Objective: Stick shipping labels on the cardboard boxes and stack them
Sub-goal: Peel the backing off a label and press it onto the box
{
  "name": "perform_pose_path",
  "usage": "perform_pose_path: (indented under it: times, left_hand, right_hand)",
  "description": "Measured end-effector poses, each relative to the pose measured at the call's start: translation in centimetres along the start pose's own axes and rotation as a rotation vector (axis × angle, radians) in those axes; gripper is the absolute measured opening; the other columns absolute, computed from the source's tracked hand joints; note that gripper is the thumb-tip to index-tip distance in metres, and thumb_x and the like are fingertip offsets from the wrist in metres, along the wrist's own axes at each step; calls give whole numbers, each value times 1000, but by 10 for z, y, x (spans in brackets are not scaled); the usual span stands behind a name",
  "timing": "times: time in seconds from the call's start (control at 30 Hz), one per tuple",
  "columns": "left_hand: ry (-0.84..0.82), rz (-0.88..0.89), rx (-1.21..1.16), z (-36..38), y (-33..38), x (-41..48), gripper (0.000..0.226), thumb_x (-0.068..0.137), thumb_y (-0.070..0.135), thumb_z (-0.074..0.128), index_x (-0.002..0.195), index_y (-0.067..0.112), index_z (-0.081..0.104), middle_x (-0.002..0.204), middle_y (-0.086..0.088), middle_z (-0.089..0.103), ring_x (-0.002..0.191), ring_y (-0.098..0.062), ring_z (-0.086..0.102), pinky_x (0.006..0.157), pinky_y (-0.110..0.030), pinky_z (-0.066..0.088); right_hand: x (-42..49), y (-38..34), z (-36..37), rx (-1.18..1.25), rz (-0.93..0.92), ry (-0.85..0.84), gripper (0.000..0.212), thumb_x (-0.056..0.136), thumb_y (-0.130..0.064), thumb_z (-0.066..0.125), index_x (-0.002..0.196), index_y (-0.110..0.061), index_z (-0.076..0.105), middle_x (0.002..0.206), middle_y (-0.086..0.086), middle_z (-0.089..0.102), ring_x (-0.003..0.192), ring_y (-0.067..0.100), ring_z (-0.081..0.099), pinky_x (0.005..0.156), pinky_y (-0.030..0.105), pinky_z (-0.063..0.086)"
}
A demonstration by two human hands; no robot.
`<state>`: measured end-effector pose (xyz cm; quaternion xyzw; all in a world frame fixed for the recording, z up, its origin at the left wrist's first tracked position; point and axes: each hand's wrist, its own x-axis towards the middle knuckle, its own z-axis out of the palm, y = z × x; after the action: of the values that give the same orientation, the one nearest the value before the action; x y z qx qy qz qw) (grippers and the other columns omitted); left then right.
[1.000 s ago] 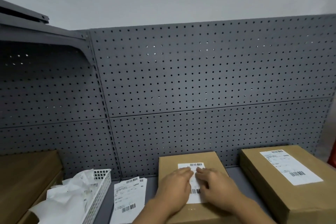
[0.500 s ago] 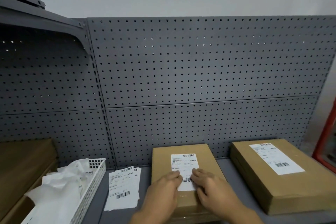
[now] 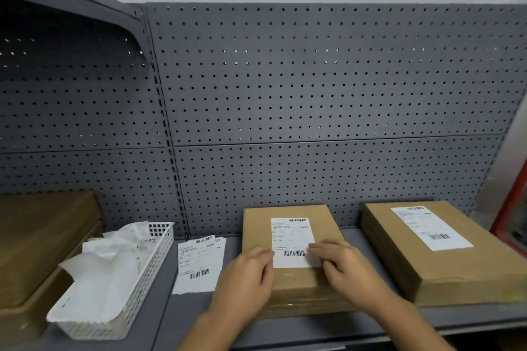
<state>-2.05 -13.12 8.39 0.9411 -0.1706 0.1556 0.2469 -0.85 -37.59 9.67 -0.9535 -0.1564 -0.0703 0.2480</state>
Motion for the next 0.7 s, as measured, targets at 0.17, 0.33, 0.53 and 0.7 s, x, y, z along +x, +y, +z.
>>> perform_pose_path:
  times: [0.17, 0.33, 0.53, 0.7]
  left_hand:
    - [84, 6, 5, 17, -1, -15, 27, 89, 33, 50, 102, 34, 74, 115, 28, 64, 100, 7, 60, 67, -15, 51]
    - [118, 157, 171, 17, 0, -4, 9, 81, 30, 53, 73, 28, 58, 84, 19, 58, 80, -2, 57, 59, -12, 26]
    - [-7, 59, 43, 1, -12, 4, 23, 93, 29, 49, 101, 32, 70, 102, 22, 64, 97, 0, 57, 80, -18, 42]
    - [56, -230, -356, -6, -29, 2, 27, 97, 16, 58, 110, 38, 64, 120, 25, 55, 114, 7, 54, 99, -19, 45]
  right_hand:
    - [-8, -5, 11, -65, 30, -14, 55, 81, -28, 39, 125, -38, 71, 143, -24, 58, 135, -1, 47, 104, 27, 49]
    - [-10, -10, 10, -145, 13, -34, 49, 87, -32, 42, 130, -41, 66, 146, -22, 54, 137, 2, 48, 101, 30, 51]
    - [-17, 6, 7, 79, -14, -12, 48, 88, -19, 47, 126, -32, 73, 138, -30, 56, 136, -10, 39, 114, 11, 31]
    - [-23, 18, 11, 117, 100, 382, 24, 92, -8, 67, 109, -17, 79, 121, -11, 68, 118, 7, 57, 102, 8, 32]
